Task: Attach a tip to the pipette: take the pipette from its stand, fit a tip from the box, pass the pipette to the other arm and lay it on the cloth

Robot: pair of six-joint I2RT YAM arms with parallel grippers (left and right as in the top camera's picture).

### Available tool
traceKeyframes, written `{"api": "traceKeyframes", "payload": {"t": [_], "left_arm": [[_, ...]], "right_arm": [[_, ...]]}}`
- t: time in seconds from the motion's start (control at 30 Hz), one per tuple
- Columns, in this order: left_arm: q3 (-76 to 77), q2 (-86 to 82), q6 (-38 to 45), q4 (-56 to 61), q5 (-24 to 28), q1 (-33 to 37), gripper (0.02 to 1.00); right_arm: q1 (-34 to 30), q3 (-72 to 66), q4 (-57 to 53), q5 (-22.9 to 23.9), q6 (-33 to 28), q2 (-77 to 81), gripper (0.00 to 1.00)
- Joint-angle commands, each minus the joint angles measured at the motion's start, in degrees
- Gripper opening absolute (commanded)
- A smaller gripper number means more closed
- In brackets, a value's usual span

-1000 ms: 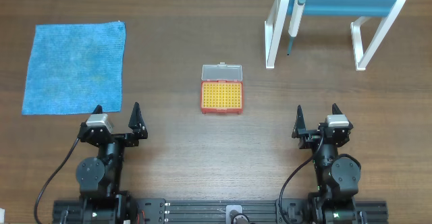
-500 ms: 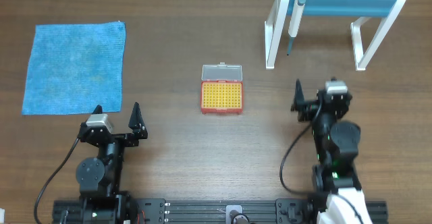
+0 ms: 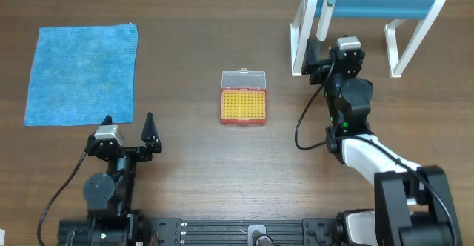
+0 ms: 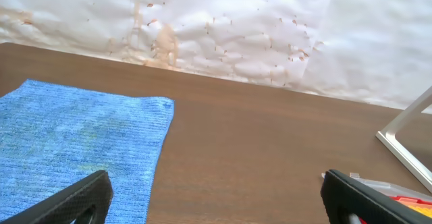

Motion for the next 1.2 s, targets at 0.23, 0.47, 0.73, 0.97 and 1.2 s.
{"api": "traceKeyframes", "payload": {"t": [0.23,0.47,0.73,0.97,1.2], "left_arm": [[-0.2,-0.4,-0.8,-0.3,-0.7,-0.3,0.996],[-0.2,-0.4,-0.8,-0.3,-0.7,-0.3,0.996],[-0.2,-0.4,-0.8,-0.3,-0.7,-0.3,0.996],[-0.2,-0.4,-0.8,-0.3,-0.6,-0.3,0.996],[-0.2,-0.4,-0.8,-0.3,-0.7,-0.3,0.996]], "right_arm": [[-2.3,2.7,-0.2,2.7,0.8,1.4,0.862],[-2.2,5.8,-0.2,2.5,0.8,4.4,0.862],[-2.3,6.3,-0.2,2.6,-0.1,6.1,0.862],[-2.3,9.8,-0.2,2.5,0.0,9.8,0.862],[-2.4,10.2,-0.2,2.6,-0.1,11.6,0.862]]}}
